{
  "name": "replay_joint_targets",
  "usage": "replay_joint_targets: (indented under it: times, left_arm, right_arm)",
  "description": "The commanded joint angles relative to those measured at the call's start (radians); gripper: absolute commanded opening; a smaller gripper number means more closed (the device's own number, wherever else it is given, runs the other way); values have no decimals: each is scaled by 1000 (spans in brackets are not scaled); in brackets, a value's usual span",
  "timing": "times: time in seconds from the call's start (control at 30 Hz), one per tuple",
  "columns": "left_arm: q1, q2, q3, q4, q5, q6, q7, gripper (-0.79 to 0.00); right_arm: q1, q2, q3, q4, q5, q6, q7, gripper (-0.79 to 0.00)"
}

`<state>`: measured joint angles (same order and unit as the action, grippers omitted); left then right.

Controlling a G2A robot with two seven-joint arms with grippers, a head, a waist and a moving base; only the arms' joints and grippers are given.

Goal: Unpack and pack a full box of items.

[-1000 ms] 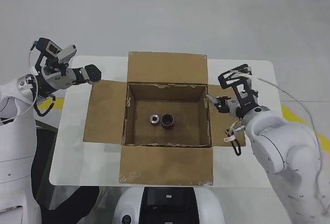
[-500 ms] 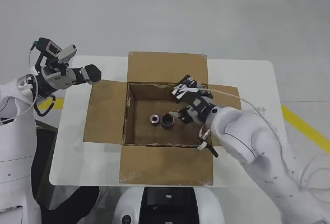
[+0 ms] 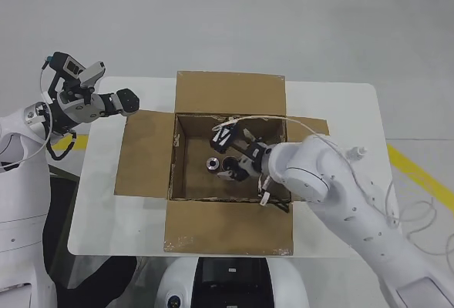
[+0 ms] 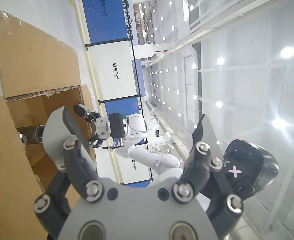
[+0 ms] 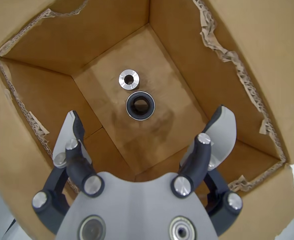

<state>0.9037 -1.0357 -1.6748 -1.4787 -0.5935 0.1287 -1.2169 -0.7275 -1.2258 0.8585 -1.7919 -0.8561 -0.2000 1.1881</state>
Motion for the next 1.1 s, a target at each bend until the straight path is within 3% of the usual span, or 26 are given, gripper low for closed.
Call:
replay_joint_targets:
  times: [0.0,0.53,1.07]
  left_arm:
    - [0,0,0,0,0,0,0,0]
    - [0,0,0,0,0,0,0,0]
    - [0,0,0,0,0,0,0,0]
  right_arm:
    - [17,-5,-5,53,41,-21,-8,0]
    - [105,-37,-93,313,114,-157,-34,0]
    - [178,-78,-170,481,152,-197,-66,0]
